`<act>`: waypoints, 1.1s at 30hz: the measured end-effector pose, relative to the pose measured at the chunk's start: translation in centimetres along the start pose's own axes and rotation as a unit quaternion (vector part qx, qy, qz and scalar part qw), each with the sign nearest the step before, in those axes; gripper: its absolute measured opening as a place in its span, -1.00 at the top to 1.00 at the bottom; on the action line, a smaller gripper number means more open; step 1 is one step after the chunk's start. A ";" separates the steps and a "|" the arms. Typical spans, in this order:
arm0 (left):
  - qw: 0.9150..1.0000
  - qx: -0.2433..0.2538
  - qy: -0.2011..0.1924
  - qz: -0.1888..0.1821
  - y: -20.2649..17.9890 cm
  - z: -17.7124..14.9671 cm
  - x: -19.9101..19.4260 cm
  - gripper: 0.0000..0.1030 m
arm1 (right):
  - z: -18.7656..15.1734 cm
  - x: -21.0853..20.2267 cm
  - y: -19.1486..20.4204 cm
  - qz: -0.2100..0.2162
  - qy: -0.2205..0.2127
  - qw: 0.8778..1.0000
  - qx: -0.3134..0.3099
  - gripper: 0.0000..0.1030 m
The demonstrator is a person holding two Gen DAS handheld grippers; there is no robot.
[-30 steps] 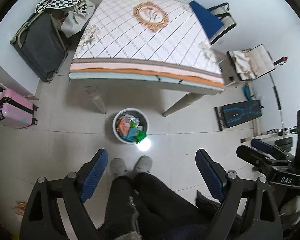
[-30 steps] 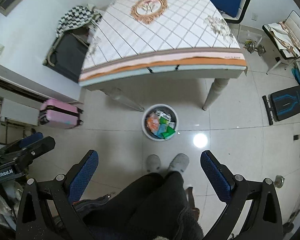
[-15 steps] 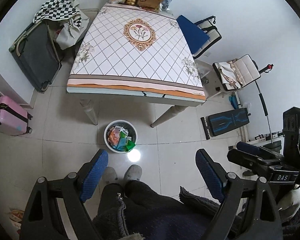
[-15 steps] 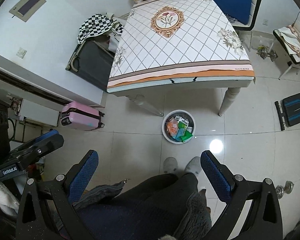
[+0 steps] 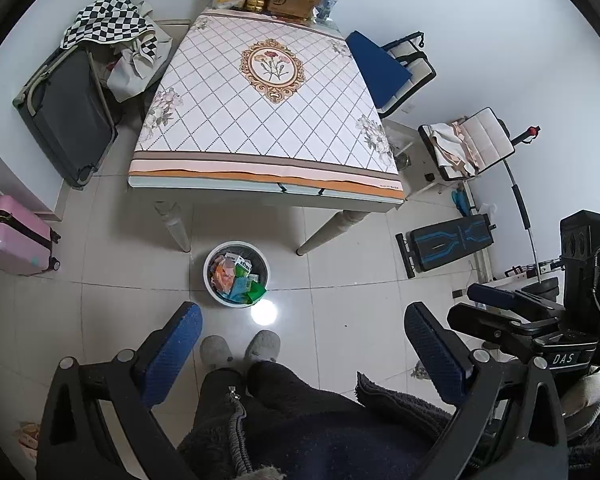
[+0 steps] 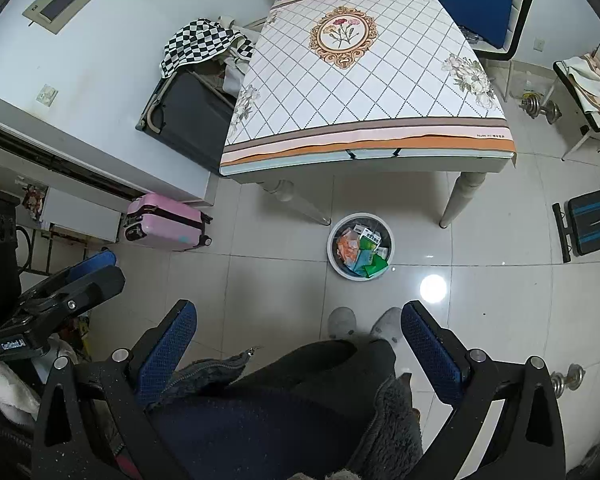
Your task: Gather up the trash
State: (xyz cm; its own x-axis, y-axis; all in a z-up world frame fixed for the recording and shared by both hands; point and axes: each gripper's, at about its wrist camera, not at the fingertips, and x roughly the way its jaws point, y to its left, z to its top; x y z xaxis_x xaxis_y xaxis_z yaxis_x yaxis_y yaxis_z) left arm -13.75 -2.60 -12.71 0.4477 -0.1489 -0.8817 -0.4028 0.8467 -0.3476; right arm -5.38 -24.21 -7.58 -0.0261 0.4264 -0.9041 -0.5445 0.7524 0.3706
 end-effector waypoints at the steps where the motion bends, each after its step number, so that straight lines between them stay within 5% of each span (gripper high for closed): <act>1: 1.000 0.001 0.000 -0.001 0.0 -0.1 0.0 -1.00 | 0.0 -0.1 0.1 -0.001 0.000 1.000 -0.001 -1.00; 33: 1.000 0.011 0.008 -0.008 -1.4 -0.3 0.8 -1.00 | -0.7 -1.0 -0.4 -0.005 0.004 1.000 0.008 -1.00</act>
State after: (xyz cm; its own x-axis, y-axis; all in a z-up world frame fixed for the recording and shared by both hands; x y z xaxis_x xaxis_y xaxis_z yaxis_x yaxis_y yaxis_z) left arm -13.04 -4.06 -12.97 0.4414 -0.1698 -0.8811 -0.3778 0.8555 -0.3541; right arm -5.77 -25.31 -6.96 -0.0275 0.4154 -0.9092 -0.5319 0.7640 0.3651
